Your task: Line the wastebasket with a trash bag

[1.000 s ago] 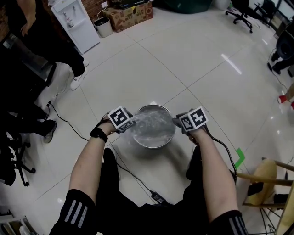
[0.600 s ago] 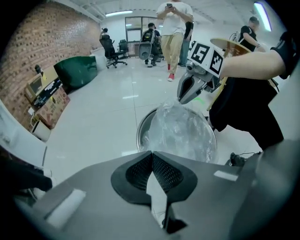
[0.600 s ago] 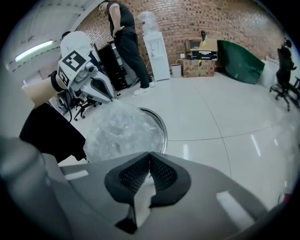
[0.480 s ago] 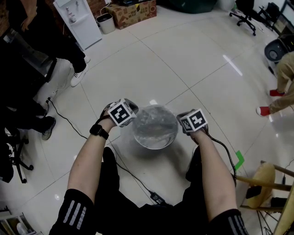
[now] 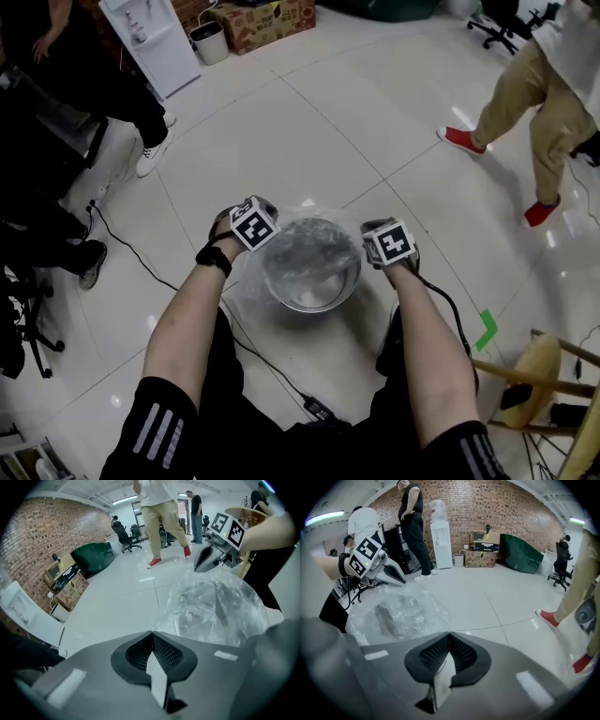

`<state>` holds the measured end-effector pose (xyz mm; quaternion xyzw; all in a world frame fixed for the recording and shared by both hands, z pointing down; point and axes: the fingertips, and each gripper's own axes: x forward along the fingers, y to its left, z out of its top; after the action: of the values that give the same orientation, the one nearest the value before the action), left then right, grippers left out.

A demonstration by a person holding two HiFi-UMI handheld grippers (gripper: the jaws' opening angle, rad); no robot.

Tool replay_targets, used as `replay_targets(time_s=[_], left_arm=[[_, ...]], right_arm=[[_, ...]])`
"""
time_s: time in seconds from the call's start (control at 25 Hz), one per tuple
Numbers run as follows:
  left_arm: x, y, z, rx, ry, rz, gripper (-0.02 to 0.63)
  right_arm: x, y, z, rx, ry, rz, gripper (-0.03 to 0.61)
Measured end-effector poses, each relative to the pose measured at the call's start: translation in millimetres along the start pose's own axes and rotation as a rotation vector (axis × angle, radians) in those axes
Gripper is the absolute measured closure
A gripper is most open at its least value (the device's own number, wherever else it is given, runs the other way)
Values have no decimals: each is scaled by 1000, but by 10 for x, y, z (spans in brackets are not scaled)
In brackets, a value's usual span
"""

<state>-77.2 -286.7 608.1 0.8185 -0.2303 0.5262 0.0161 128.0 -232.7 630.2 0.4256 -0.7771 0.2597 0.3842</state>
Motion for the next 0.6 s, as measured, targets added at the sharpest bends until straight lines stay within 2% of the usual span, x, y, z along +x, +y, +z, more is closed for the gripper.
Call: replay_targets(time_s=[0.12,0.32,0.48,0.6], left_arm=[[156,14,-80,-20,25,-23,617],[424,-35,-369,-74,97,-75,614],[561,-245,-528,-145,132,-175,612],[574,-320,-605,-164,146,-203,605]], right_arm=[[158,-18,-116,-14,42,10,571],[380,-54,-373,40,95,63,571],[474,19,-527,81,137,121,571],[472,68,-566,99,145,144,569]])
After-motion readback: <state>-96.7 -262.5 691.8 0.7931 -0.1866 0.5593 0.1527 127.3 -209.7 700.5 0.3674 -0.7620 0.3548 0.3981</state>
